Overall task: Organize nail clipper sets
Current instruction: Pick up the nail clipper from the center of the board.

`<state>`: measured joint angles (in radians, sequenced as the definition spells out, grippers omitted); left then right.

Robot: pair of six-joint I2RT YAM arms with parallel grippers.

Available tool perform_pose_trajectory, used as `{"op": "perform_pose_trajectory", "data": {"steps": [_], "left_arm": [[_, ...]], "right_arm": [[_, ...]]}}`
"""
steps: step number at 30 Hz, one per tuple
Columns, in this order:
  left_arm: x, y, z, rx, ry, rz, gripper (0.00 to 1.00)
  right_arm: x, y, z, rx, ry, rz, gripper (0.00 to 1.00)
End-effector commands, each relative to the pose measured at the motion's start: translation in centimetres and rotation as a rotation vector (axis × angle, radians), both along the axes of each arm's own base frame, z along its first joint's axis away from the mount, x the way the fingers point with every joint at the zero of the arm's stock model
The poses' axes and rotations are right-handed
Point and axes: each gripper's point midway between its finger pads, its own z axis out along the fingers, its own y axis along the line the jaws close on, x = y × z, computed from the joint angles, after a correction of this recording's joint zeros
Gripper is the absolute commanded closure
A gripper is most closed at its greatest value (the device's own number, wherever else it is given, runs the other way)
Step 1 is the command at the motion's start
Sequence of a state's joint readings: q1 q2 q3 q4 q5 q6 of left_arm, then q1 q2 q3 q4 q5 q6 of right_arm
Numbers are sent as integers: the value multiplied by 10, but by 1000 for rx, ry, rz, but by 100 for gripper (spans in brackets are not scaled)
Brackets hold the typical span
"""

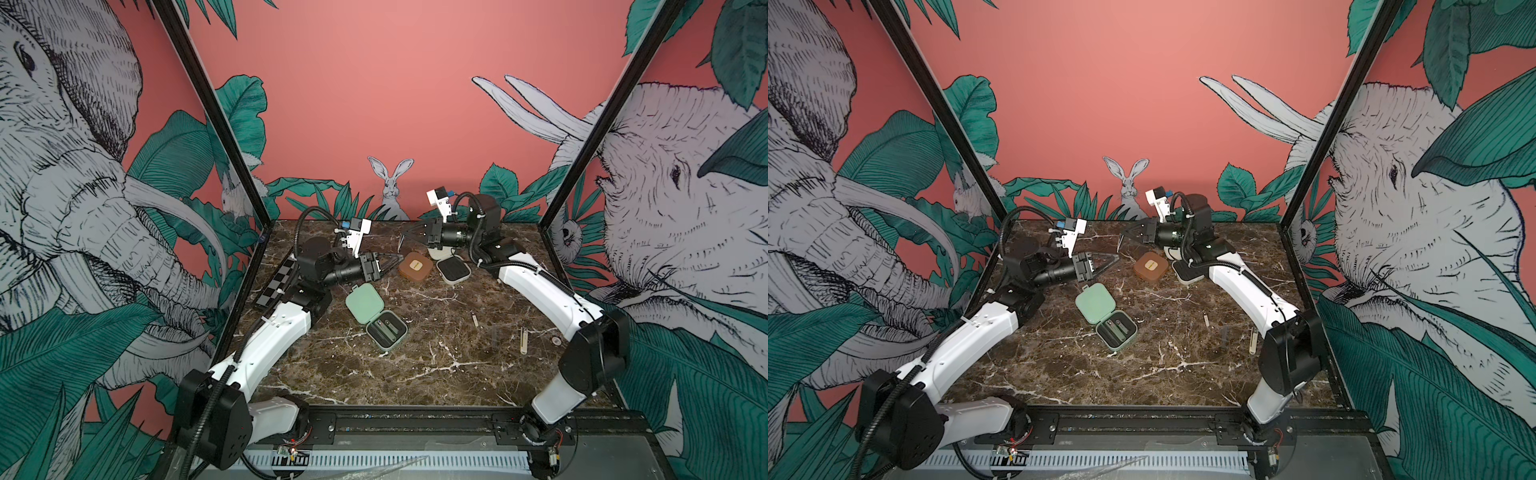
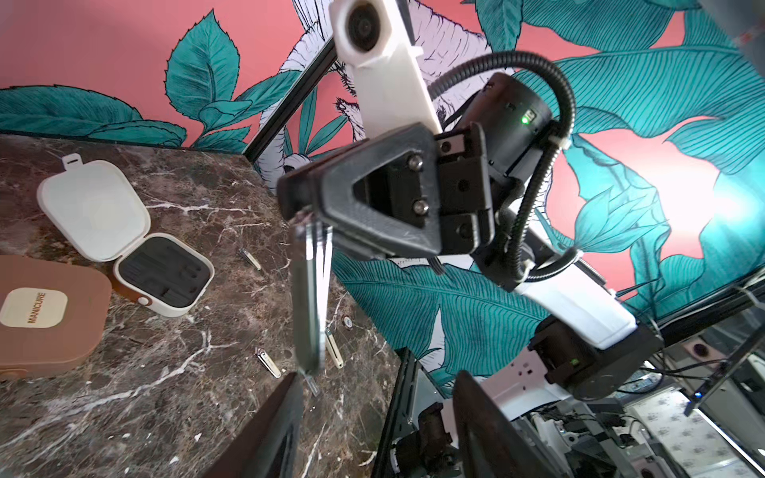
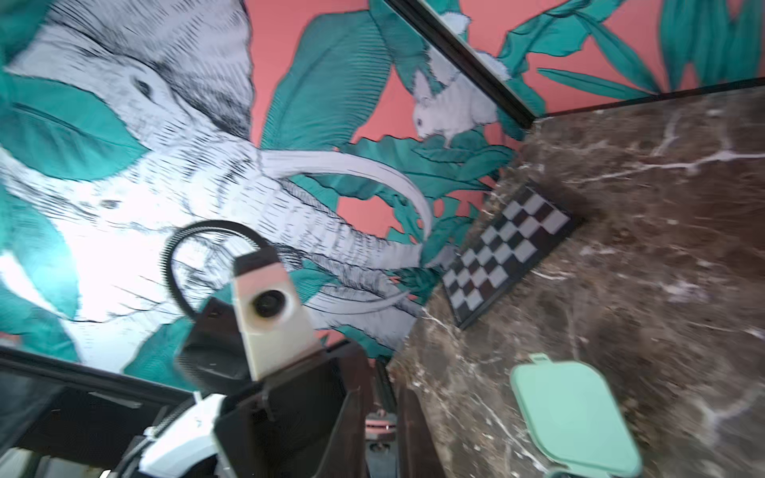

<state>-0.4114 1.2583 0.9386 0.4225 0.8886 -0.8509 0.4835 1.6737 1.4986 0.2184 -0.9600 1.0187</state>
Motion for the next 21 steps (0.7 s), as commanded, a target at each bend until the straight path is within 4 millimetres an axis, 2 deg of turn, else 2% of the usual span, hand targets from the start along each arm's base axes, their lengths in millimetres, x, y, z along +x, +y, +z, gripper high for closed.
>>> {"op": "perform_pose_trajectory", "data": {"steps": [1, 7, 14, 21], "left_arm": [[-5, -3, 32, -81, -36, -71, 43], [-1, 1, 40, -106, -38, -64, 53], [-2, 5, 51, -130, -37, -74, 54], [0, 5, 52, -127, -19, -81, 72]], "right_arm": [[-14, 4, 45, 195, -5, 113, 97], [-19, 9, 38, 190, 13, 134, 98], [-29, 7, 18, 106, 15, 132, 98], [-33, 8, 15, 86, 5, 137, 98]]}}
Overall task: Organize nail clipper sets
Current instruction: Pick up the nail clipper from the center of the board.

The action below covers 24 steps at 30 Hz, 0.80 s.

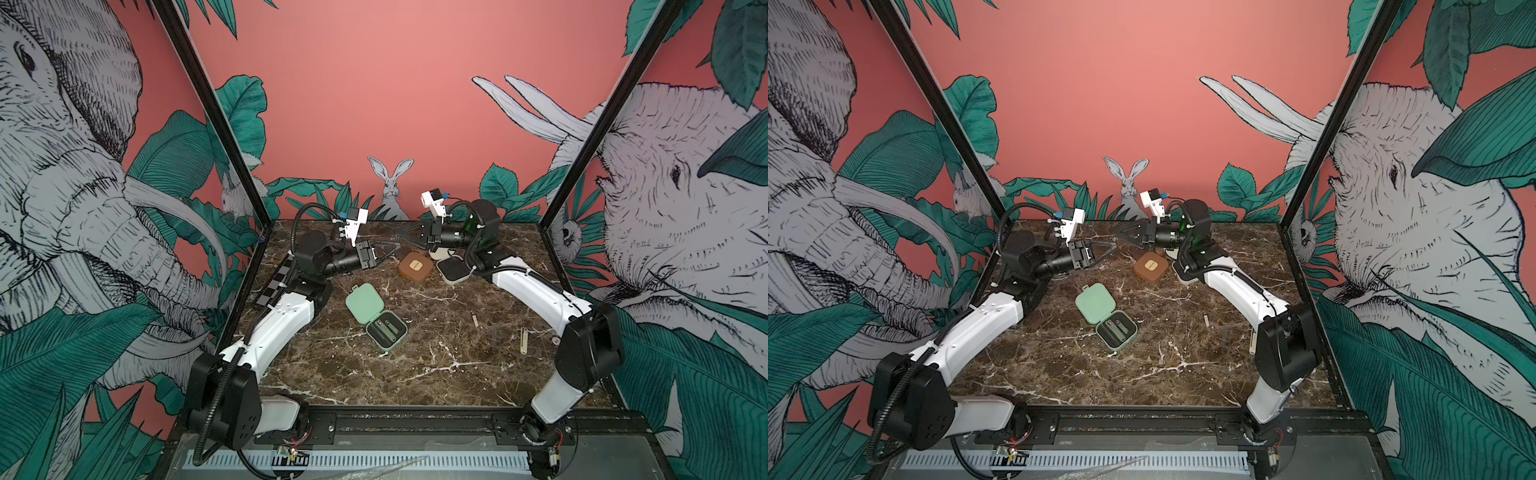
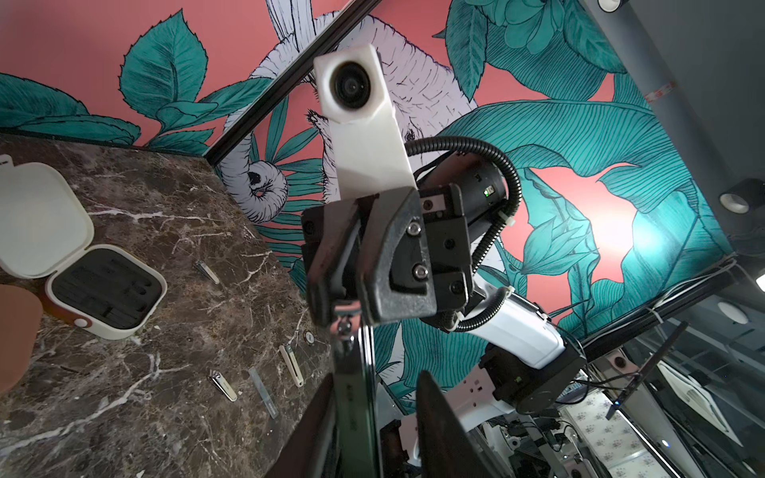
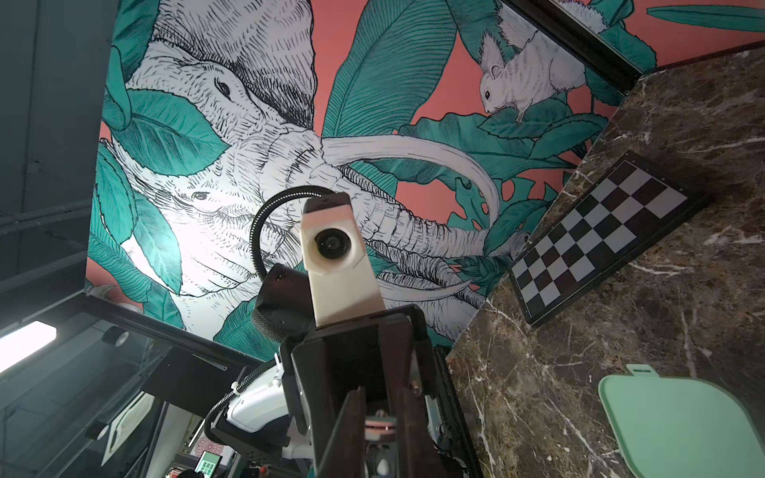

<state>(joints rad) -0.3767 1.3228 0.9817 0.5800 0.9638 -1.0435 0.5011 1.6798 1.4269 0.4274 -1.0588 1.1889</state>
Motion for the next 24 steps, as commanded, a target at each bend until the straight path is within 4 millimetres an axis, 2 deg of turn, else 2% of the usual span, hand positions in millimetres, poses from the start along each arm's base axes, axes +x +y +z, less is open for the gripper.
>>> {"op": "perform_pose_trajectory", "data": {"steps": [1, 9, 13, 15, 16, 18, 19, 20, 21, 22, 24], "left_arm": [[-10, 3, 29, -37, -78, -28, 74], [-8, 3, 23, -22, -54, -19, 85], [-6, 3, 16, -7, -30, -10, 100], [-5, 3, 11, 8, -16, -7, 100], [-4, 3, 7, 18, -6, -4, 100], [-3, 3, 1, 42, 4, 1, 100], [-4, 3, -4, 68, 18, 0, 100], [-5, 3, -15, 119, 34, 13, 100], [-6, 2, -27, 180, 44, 31, 100], [-10, 0, -41, 263, 44, 51, 100], [-22, -9, -77, 486, 24, 82, 100]], "right_arm": [[-13, 0, 13, 9, -51, 20, 98], [-21, 7, -6, -66, -61, 34, 98], [-22, 6, -11, -78, -58, 27, 98], [-23, 5, -11, -79, -59, 28, 96], [-23, 5, -11, -79, -61, 27, 92], [-23, 3, -10, -78, -69, 18, 78], [-18, -2, -12, -87, -66, -10, 69], [-14, -15, -6, -91, -75, -65, 59], [-6, -30, -5, -96, -74, -124, 54], [6, -52, -6, -108, -63, -219, 51], [28, -104, -31, -182, 15, -424, 48]]}}
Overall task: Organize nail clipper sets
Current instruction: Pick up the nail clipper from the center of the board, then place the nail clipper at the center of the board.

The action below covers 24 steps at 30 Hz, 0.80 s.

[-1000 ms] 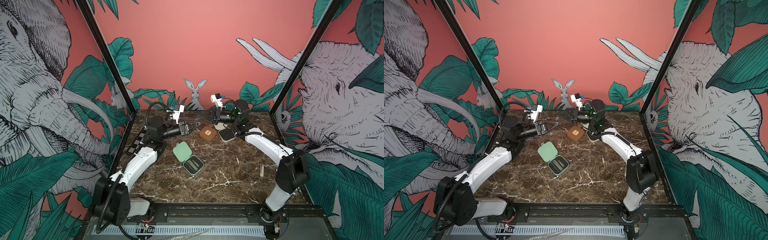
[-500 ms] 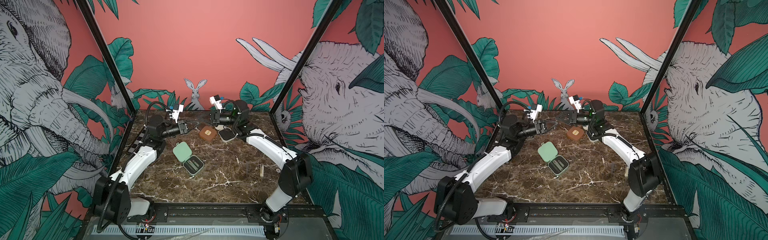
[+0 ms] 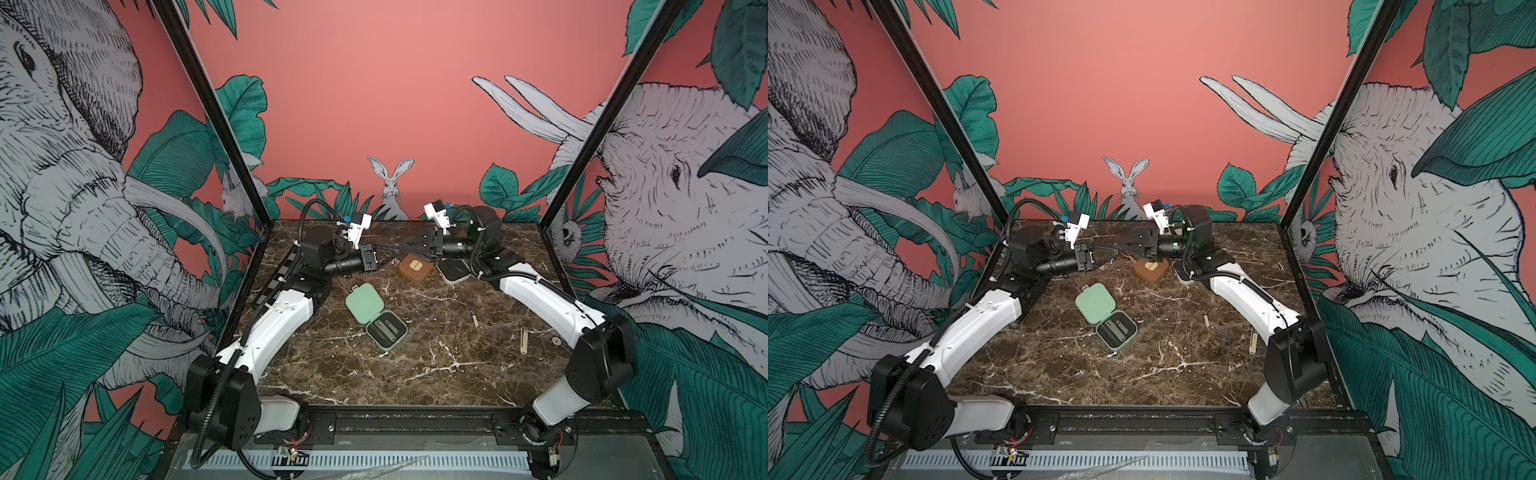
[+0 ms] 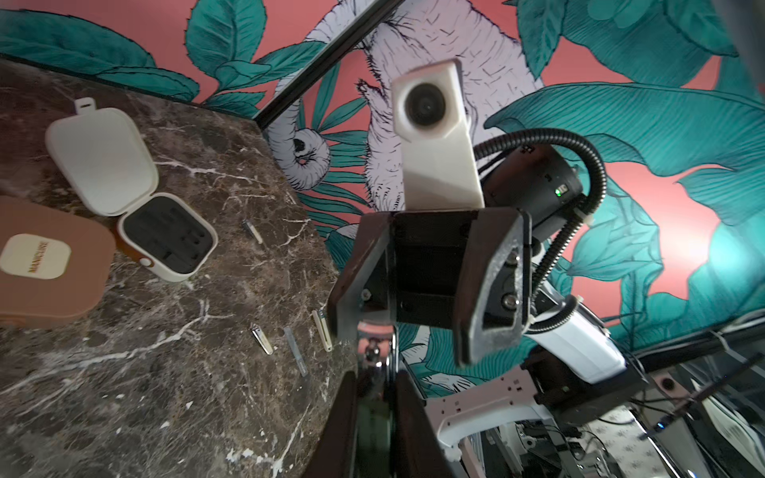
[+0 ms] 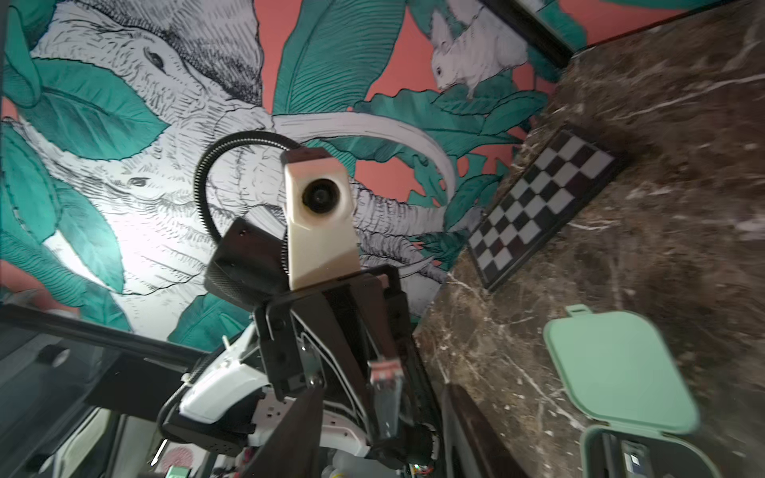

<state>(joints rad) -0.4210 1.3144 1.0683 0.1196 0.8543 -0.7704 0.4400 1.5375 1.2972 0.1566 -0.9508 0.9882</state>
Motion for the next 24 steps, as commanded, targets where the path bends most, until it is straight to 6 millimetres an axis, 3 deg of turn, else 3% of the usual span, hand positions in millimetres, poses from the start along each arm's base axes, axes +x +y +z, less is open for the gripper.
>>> {"op": "perform_pose_trajectory", "data": {"steps": [1, 4, 6, 9, 13, 18, 24], "left_arm": [[-31, -7, -58, 419, -48, 15, 100], [-50, -38, -113, 672, -62, -22, 100], [-56, -59, -140, 800, -83, -26, 100], [-62, -88, -170, 938, -124, -31, 100], [-64, -114, -203, 1058, -167, -23, 100], [-61, -116, -248, 1195, -150, -8, 100], [-54, -109, -273, 1290, -150, 22, 100]], "right_arm": [[32, -93, -6, -92, 2, -363, 48], [30, -163, -60, -288, 97, -598, 47], [20, -183, -87, -308, 139, -642, 47], [3, -194, -121, -319, 210, -648, 47], [-16, -210, -150, -329, 263, -688, 47], [-28, -221, -169, -332, 297, -715, 47], [-30, -220, -177, -324, 313, -700, 47]]}}
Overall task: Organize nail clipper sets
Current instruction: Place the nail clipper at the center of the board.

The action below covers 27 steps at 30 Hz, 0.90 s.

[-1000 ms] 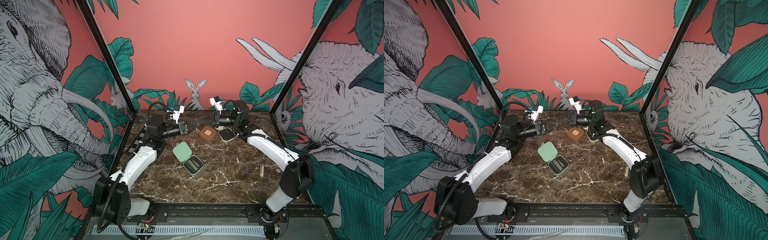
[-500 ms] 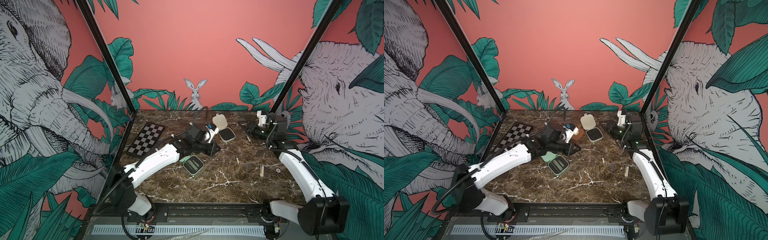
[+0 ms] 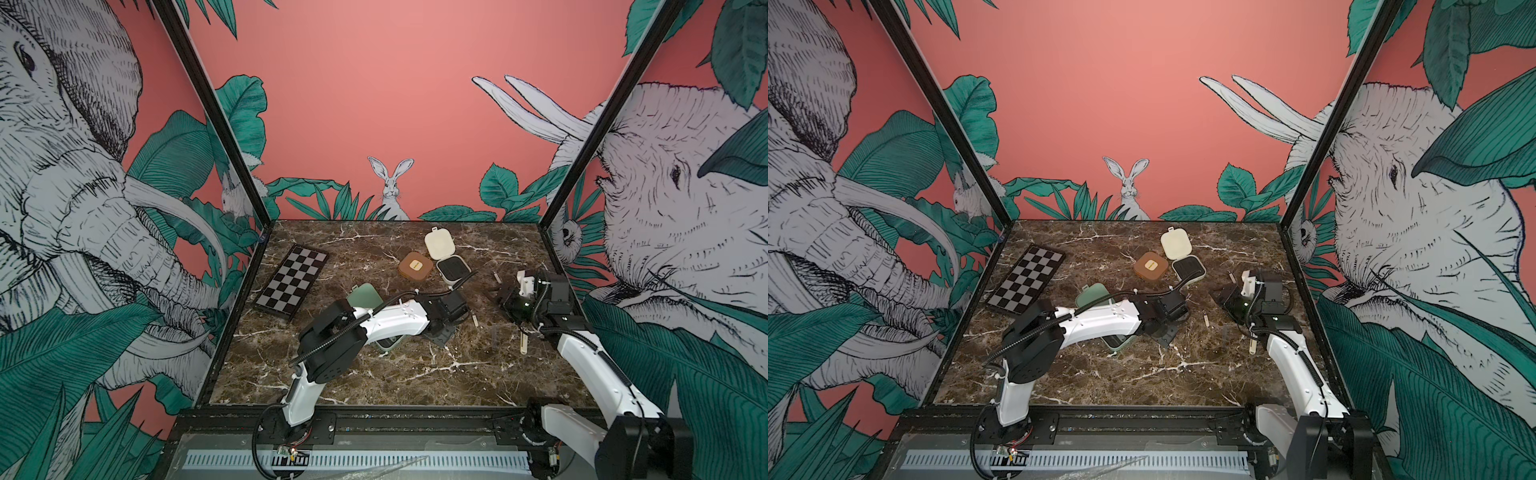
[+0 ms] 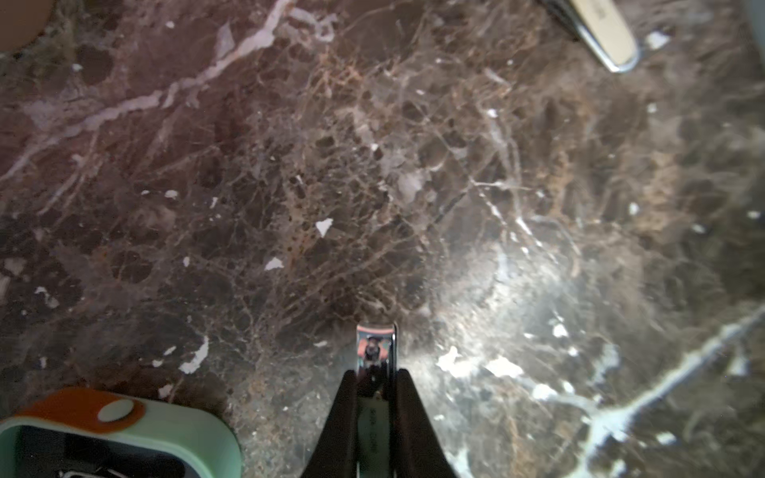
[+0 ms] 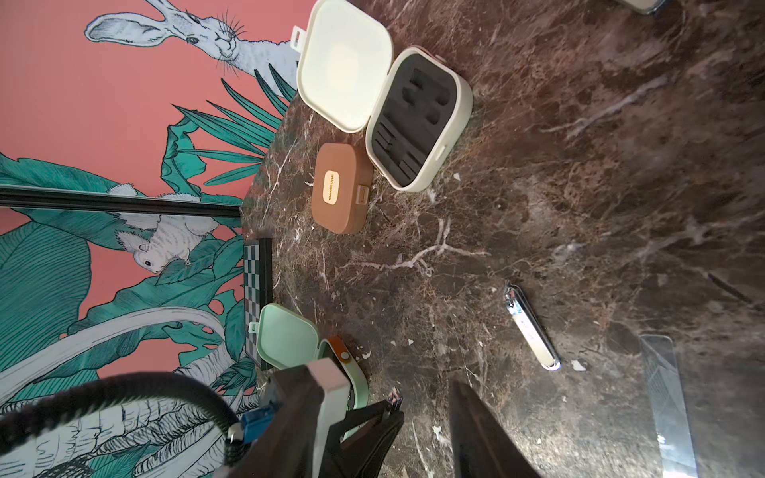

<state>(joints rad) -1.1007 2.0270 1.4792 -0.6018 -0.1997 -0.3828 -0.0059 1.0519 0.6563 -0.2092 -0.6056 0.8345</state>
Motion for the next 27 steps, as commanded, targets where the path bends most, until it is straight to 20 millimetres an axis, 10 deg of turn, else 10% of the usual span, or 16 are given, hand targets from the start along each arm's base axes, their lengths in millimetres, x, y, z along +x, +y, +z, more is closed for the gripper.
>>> {"op": "perform_pose_trajectory", "data": {"steps": [1, 10, 20, 27], "left_arm": [[10, 6, 7, 42, -56, 41, 100], [3, -1, -18, 44, 1, 41, 100], [-9, -4, -16, -18, 46, 41, 56], [-29, -5, -2, -101, 131, 50, 57]], "right_arm": [[5, 1, 6, 6, -44, 9, 47], [10, 4, 14, 30, -59, 18, 47], [10, 6, 16, 38, -62, 23, 48], [8, 7, 14, 37, -56, 27, 48]]}}
